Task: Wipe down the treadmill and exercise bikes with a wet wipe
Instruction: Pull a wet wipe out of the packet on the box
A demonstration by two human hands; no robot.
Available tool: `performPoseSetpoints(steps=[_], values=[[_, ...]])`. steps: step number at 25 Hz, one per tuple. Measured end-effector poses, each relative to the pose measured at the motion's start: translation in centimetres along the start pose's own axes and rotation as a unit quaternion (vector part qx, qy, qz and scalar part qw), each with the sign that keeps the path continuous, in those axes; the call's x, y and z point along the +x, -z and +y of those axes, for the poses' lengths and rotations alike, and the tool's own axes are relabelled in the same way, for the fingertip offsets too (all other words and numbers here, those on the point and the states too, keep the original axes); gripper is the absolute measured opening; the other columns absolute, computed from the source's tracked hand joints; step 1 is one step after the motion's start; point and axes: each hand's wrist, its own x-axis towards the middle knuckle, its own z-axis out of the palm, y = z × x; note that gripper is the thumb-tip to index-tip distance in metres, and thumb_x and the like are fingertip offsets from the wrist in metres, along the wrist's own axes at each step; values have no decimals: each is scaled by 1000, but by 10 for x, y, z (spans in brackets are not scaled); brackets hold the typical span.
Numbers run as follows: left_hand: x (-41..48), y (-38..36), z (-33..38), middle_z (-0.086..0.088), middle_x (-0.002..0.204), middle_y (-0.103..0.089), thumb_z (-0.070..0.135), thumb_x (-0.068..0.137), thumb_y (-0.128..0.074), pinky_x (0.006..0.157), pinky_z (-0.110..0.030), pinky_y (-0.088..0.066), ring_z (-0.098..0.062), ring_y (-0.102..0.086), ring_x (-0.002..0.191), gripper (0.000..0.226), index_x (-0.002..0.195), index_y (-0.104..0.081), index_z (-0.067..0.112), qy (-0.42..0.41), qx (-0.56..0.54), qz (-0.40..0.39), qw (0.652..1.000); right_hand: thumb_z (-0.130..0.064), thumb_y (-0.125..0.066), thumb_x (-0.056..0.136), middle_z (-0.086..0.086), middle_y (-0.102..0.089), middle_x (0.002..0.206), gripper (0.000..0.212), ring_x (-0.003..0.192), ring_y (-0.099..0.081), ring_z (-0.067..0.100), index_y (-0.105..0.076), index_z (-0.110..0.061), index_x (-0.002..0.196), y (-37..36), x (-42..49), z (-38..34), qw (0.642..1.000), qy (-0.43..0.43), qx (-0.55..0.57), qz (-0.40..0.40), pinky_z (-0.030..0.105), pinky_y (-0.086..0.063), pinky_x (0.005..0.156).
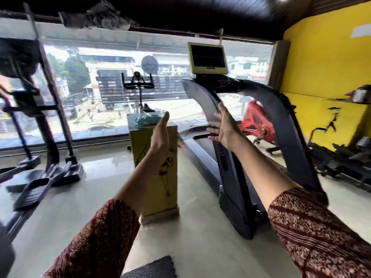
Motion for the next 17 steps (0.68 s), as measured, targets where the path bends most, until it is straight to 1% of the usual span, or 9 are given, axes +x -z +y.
performPoseSetpoints(steps=[2, 4, 6, 9, 11, 13, 15, 17], values=[[32, 22, -10, -8, 149, -36, 51, 97, -34, 108, -40, -25, -26, -34, 136, 59, 145, -36, 18, 2, -4, 30, 1000, -60, -27, 95, 18, -37, 147, 66, 128, -42, 36, -29, -20, 147, -27, 38, 8, 1000, -10, 3, -23, 43, -40, 92], [78, 44, -26, -10, 152, -31, 52, 97, -33, 110, -43, -23, -28, -29, 138, 59, 145, -34, 18, 10, 11, 52, 999, -59, -28, 95, 18, -41, 144, 64, 121, -47, 34, -34, -18, 144, -53, 86, 17, 998, -9, -11, -56, 42, -40, 88], [131, 59, -38, -12, 152, -30, 51, 97, -32, 111, -44, -23, -29, -30, 138, 59, 145, -34, 17, 21, 18, 77, 997, -58, -28, 95, 19, -43, 142, 63, 114, -50, 33, -38, -17, 142, -80, 137, 19, 997, -5, -21, -75, 43, -39, 91], [204, 72, -40, -12, 151, -32, 51, 97, -34, 114, -46, -23, -30, -33, 136, 60, 145, -35, 16, 32, 19, 91, 995, -56, -28, 96, 19, -47, 139, 62, 118, -51, 35, -41, -15, 140, -107, 214, 15, 995, -1, -23, -100, 41, -40, 89], [245, 81, -44, -13, 150, -34, 49, 97, -34, 114, -45, -24, -30, -35, 136, 58, 144, -36, 15, 33, 24, 108, 993, -55, -30, 96, 18, -51, 135, 61, 117, -52, 35, -45, -13, 138, -123, 260, 17, 994, 1, -30, -103, 41, -41, 87], [282, 94, -56, -13, 150, -35, 46, 98, -34, 112, -43, -24, -29, -35, 135, 56, 143, -37, 13, 34, 30, 121, 992, -53, -31, 97, 17, -55, 125, 58, 108, -56, 33, -49, -10, 132, -144, 305, 26, 994, -12, -29, -106, 40, -44, 83], [312, 108, -73, -15, 149, -36, 45, 99, -31, 110, -44, -24, -30, -36, 135, 55, 143, -37, 12, 47, 36, 118, 991, -52, -31, 98, 14, -58, 111, 55, 91, -59, 27, -53, -9, 126, -160, 339, 41, 992, -26, -36, -116, 40, -48, 75], [352, 122, -94, -17, 147, -37, 47, 100, -29, 109, -46, -25, -31, -37, 133, 56, 142, -38, 12, 60, 46, 117, 990, -51, -31, 98, 10, -61, 102, 50, 83, -60, 22, -57, -11, 114, -176, 380, 62, 990, -30, -65, -124, 39, -50, 75]])
